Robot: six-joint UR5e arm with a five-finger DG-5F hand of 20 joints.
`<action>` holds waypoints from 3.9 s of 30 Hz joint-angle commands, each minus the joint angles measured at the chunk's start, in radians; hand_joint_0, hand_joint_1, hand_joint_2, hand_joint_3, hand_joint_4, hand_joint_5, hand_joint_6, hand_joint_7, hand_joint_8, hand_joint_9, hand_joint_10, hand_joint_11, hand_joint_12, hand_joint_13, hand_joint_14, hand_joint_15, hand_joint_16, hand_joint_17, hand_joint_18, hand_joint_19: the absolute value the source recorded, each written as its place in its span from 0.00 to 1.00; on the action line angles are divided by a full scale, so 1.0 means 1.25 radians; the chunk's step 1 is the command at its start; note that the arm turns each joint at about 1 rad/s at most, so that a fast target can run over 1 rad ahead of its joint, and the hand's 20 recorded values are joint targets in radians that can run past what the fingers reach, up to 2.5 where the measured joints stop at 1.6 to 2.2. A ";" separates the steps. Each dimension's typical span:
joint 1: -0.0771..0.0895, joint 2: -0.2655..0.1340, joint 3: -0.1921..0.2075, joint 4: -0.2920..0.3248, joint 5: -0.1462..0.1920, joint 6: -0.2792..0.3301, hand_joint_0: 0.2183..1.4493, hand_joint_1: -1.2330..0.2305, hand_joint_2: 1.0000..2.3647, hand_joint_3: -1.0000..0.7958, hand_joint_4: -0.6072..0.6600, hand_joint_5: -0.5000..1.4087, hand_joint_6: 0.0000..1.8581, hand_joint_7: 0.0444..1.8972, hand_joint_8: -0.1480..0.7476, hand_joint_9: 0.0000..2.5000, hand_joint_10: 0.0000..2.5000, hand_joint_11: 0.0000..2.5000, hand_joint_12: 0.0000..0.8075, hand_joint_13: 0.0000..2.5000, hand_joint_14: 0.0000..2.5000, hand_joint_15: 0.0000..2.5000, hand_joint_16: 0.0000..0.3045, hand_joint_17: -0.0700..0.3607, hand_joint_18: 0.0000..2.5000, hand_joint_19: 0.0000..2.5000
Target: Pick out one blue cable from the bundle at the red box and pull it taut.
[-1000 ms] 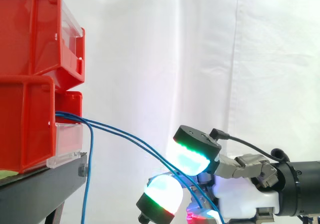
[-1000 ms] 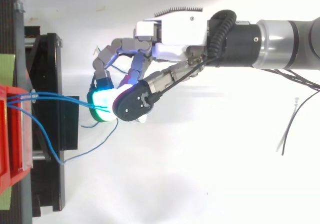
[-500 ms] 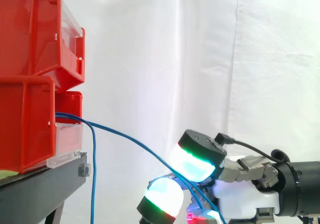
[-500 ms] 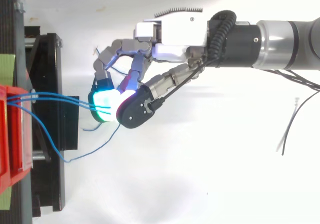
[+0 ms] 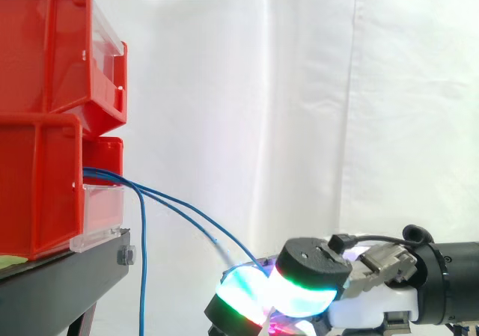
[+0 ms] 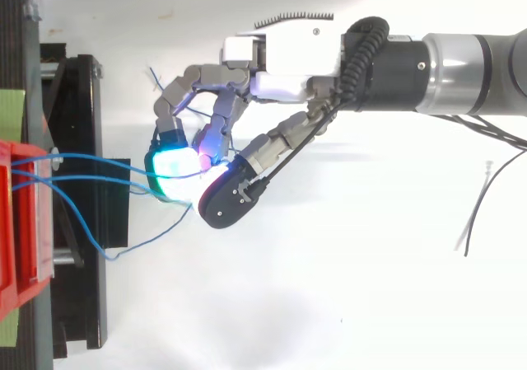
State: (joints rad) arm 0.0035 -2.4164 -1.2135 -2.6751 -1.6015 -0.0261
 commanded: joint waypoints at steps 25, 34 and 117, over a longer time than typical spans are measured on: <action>-0.003 -0.001 0.000 0.000 0.000 0.000 0.26 0.36 0.00 0.28 0.52 0.19 0.48 0.44 0.47 0.53 0.01 0.35 0.50 0.40 0.01 0.20 0.18 0.45 0.35 0.28; -0.003 0.000 0.000 0.000 0.000 0.001 0.24 0.41 0.00 0.28 0.53 0.20 0.47 0.46 0.48 0.54 0.01 0.35 0.51 0.40 0.01 0.20 0.19 0.46 0.36 0.28; -0.002 -0.001 0.000 0.001 0.000 0.002 0.34 0.36 0.01 0.38 0.34 0.18 0.47 0.44 0.45 0.51 0.01 0.36 0.47 0.41 0.01 0.22 0.18 0.44 0.34 0.30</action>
State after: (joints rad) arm 0.0015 -2.4168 -1.2134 -2.6725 -1.6014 -0.0230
